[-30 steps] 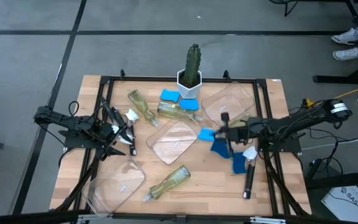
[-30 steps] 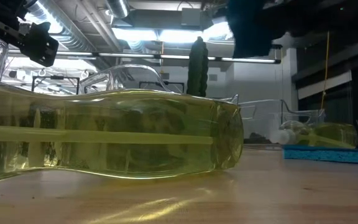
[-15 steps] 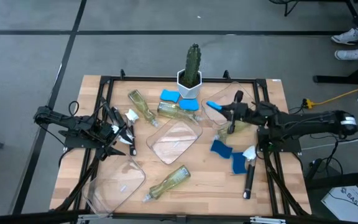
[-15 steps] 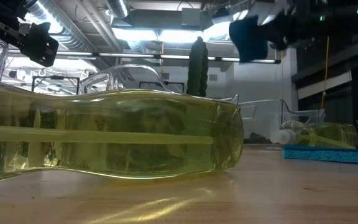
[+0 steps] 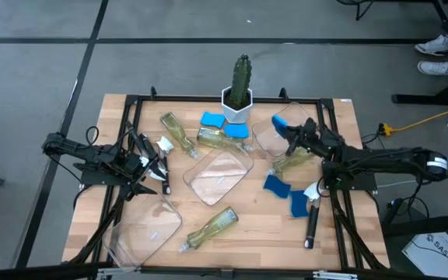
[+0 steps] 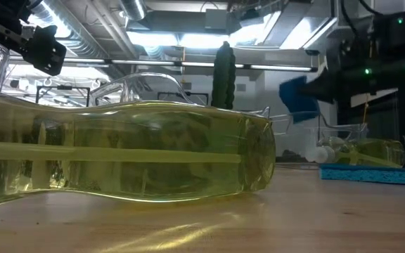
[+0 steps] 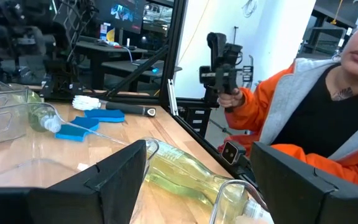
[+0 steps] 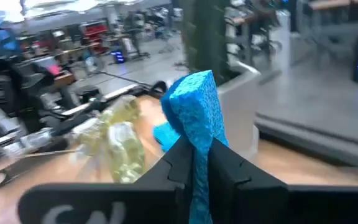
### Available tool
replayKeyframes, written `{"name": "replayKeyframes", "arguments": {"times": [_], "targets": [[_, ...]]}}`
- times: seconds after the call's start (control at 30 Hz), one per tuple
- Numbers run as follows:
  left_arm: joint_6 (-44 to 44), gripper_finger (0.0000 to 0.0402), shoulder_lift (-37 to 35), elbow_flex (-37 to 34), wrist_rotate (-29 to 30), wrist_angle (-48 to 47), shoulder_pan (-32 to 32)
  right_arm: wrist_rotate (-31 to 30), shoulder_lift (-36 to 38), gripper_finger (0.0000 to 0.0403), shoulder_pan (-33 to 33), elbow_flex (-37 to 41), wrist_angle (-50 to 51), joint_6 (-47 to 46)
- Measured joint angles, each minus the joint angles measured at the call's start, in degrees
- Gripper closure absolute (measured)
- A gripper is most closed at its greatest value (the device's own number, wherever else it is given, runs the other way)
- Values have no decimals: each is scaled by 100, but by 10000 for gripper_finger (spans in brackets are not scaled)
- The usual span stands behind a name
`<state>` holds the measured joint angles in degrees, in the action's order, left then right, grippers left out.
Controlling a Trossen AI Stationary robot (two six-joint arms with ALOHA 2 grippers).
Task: Pick & Place Kitchen Sink Supplies
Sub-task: Put the blue sponge into the top transparent bin
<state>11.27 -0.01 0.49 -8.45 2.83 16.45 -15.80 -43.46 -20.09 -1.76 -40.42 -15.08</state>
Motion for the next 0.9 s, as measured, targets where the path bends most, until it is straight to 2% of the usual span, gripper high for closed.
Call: {"name": "replayKeyframes", "arguments": {"times": [0.1,0.27,0.8,0.9], "targets": [[0,121,0,0,0,0,0,-240,-2,377,-86,139,8,-266],[0,121,0,0,2,-1,0,-266,-2,381,-110,147,-2,-267],[0,121,0,0,0,-2,0,-270,-232,357,-284,145,2,-122],[0,121,0,0,0,-2,0,-270,-257,341,-284,145,2,-131]]}}
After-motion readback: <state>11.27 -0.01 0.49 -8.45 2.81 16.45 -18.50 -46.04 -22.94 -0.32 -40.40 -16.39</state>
